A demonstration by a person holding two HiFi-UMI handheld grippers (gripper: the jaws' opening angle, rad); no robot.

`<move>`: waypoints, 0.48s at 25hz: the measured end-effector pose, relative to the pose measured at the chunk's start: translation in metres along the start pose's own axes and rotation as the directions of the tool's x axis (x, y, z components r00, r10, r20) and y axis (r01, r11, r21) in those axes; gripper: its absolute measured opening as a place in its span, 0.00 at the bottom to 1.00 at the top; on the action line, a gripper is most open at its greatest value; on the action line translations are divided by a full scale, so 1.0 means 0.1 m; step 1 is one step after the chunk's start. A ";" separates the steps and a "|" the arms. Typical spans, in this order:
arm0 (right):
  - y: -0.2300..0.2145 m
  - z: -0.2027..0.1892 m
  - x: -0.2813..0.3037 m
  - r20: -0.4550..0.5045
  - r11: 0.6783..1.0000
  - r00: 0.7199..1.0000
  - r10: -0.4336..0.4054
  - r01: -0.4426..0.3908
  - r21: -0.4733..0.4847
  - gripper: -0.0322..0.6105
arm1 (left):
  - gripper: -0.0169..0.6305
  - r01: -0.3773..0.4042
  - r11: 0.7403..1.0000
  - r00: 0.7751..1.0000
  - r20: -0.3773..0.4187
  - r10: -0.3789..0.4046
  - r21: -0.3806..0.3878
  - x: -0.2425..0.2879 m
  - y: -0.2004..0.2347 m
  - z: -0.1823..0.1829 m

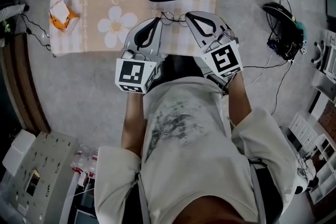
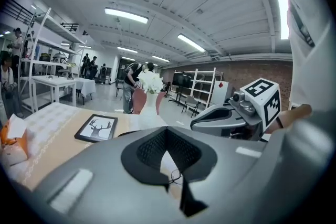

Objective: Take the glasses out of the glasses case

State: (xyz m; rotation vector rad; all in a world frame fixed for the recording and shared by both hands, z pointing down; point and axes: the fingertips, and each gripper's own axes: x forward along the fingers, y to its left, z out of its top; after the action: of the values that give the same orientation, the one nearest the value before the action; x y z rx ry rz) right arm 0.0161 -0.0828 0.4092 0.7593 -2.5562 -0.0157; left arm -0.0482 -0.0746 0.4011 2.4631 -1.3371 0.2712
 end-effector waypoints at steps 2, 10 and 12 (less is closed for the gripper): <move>-0.03 0.12 -0.12 0.031 1.000 0.999 -0.019 0.019 0.015 0.08 | 0.04 0.001 1.000 1.000 0.025 -0.001 0.012 -0.06 -0.01 0.12; -0.03 0.30 -0.44 0.097 0.995 0.994 -0.049 0.040 0.096 0.08 | 0.04 0.004 1.000 0.998 0.067 -0.005 0.017 -0.25 -0.06 0.25; -0.01 0.28 -0.48 0.101 0.992 0.994 -0.050 0.038 0.119 0.07 | 0.04 0.005 1.000 0.998 0.069 -0.006 0.011 -0.28 -0.08 0.23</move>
State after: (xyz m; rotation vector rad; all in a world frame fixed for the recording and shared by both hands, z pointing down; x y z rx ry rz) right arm 0.0397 -0.0617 0.3631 0.8805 -2.6574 0.0829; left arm -0.0562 -0.0573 0.3688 2.5061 -1.3597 0.1949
